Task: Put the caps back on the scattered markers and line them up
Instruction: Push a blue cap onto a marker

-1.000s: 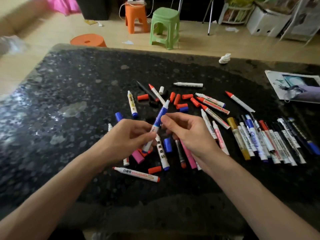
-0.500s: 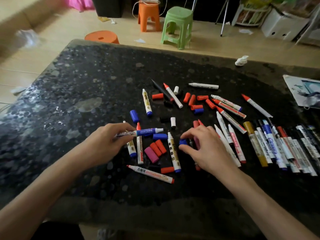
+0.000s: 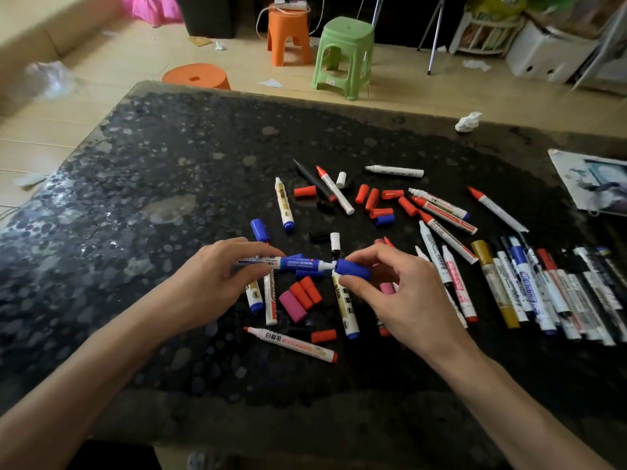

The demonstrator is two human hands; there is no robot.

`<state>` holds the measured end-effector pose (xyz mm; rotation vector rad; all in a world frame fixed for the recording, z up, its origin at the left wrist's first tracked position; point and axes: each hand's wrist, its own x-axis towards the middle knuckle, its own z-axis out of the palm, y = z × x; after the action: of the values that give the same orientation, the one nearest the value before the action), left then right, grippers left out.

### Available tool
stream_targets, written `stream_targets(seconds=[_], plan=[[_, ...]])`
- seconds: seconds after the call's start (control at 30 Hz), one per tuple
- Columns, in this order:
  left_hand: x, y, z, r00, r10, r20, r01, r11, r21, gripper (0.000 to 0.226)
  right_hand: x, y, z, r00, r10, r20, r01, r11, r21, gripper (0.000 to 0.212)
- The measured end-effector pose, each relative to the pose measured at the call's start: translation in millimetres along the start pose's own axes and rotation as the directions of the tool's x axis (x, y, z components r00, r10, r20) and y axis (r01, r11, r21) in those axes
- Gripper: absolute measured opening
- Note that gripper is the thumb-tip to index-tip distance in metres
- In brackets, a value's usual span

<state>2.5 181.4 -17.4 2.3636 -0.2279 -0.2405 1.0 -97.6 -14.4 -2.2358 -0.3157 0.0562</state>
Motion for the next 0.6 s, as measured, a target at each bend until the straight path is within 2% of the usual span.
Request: stream_targets(seconds=[0.23,0.6], plan=[[1,1,2,0.999,0.043,-0.015,-0.044,0.999,-0.004,0.028,0,1,3,0.990,-0.134,-0.043,0.131,0.989,-0.076,0.031],[3,6,0,0.995,0.090,-0.051,-0.089,0.996,0.018,0.027,3,3,-7,0.982,-0.187,-0.009,0.185,0.979,-0.087,0.030]])
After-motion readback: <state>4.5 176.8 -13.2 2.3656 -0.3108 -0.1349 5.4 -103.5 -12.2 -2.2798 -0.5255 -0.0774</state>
